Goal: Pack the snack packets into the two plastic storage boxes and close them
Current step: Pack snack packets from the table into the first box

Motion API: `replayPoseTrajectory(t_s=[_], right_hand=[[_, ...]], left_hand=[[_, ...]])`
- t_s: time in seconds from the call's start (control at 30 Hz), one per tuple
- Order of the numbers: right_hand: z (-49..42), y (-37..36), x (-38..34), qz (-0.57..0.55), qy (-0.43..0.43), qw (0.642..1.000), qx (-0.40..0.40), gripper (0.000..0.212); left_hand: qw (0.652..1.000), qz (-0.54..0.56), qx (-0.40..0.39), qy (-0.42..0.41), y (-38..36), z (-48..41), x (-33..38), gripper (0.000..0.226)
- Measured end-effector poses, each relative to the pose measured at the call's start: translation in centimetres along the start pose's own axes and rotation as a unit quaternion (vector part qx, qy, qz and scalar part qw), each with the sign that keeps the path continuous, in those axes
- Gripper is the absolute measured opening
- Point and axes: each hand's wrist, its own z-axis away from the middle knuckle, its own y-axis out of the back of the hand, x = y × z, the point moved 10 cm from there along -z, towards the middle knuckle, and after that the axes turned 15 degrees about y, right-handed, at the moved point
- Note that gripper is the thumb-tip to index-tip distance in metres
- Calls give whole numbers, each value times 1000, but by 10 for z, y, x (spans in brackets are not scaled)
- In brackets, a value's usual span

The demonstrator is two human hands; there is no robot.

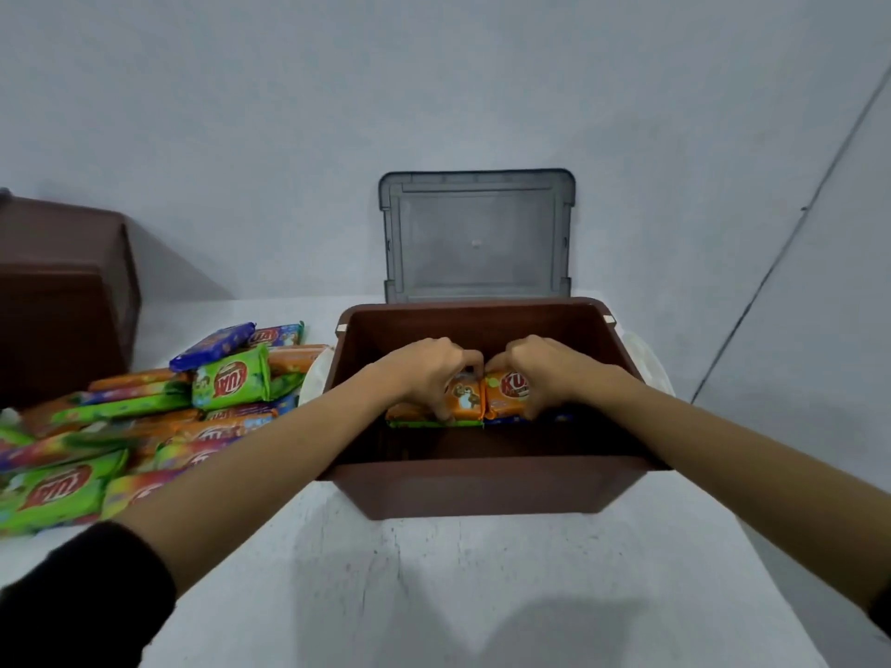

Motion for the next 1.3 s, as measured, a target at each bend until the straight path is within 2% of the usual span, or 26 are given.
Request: replayPoseTrajectory(t_s=[0.1, 0.3, 0.47, 0.57, 0.63, 0.77, 0.93, 1.07, 1.17, 1.3], right_hand=[[-3, -4, 0, 12, -5, 1000, 1, 75], [-3, -7, -1, 18, -19, 1000, 5, 70], [3, -2, -1, 16, -35, 999, 9, 72], [9, 6, 5, -12, -55, 998, 11, 72], [14, 21, 9, -45, -80, 994, 52, 69], [20, 69, -12, -114, -85, 972, 188, 60], [-13, 117, -92, -163, 9, 946, 281, 50], [-48, 122, -162, -215, 86, 927, 296, 47], [-77, 108, -217, -218, 140, 928, 268, 47], [-114, 72, -279, -211, 199, 933, 214, 53]], left_hand=[[1000, -5, 6, 26, -3, -2, -3, 80], [998, -21, 51, 15, 3, 4, 0, 66], [999, -14, 47, 10, 4, 6, 2, 65], [999, 38, 30, 21, 9, 8, -4, 64], [991, 124, 31, 46, 24, 15, -16, 59], [935, 306, 142, 112, 77, 59, -60, 44], [848, 414, 267, 193, 88, 146, -128, 29], [808, 418, 312, 276, 53, 209, -182, 26], [787, 398, 319, 347, 16, 255, -226, 25], [774, 342, 318, 427, -41, 308, -281, 45]])
